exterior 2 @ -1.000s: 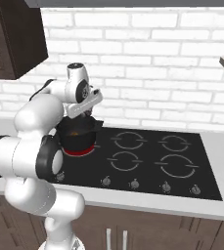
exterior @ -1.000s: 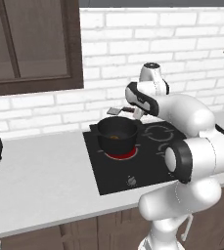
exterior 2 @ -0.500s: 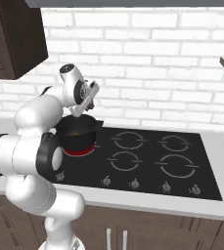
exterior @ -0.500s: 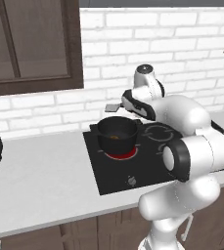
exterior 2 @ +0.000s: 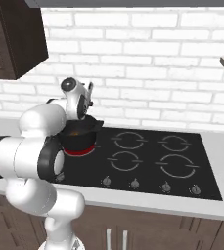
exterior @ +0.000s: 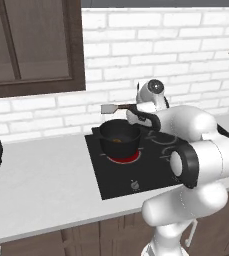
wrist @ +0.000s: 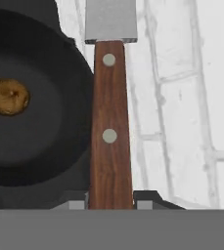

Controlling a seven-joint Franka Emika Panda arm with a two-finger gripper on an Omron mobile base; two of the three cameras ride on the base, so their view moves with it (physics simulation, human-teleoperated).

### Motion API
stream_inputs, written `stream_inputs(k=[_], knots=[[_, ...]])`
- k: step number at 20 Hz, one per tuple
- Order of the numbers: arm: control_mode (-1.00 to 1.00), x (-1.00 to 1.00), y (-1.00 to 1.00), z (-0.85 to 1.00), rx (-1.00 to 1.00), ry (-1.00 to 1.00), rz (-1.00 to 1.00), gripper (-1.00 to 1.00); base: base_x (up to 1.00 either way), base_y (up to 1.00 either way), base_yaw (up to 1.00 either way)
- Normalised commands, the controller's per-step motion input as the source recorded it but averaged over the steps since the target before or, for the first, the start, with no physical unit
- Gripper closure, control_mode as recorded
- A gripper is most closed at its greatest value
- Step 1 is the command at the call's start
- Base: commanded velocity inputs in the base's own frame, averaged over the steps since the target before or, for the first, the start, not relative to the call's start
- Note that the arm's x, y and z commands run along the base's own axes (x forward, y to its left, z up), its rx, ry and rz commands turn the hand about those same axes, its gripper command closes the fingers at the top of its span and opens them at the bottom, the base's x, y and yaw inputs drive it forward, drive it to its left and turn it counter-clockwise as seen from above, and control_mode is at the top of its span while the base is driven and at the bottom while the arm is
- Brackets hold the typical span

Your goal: Put the mushroom and tomato in the pot. Retrieve the spatula and lightly stir the vegetables in the pot.

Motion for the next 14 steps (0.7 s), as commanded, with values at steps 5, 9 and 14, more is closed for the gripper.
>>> stream_inputs(k=[5, 9, 14], knots=[[-1.00, 0.24, -0.01, 0.01, -0.31, 0.00, 0.30, 1.00, 0.00, 0.00, 0.00], [-1.00, 0.32, -0.04, 0.15, -0.38, -0.05, 0.29, 1.00, 0.00, 0.00, 0.00], [-1.00, 0.15, 0.00, 0.20, -0.29, -0.10, 0.35, 1.00, 0.00, 0.00, 0.00]])
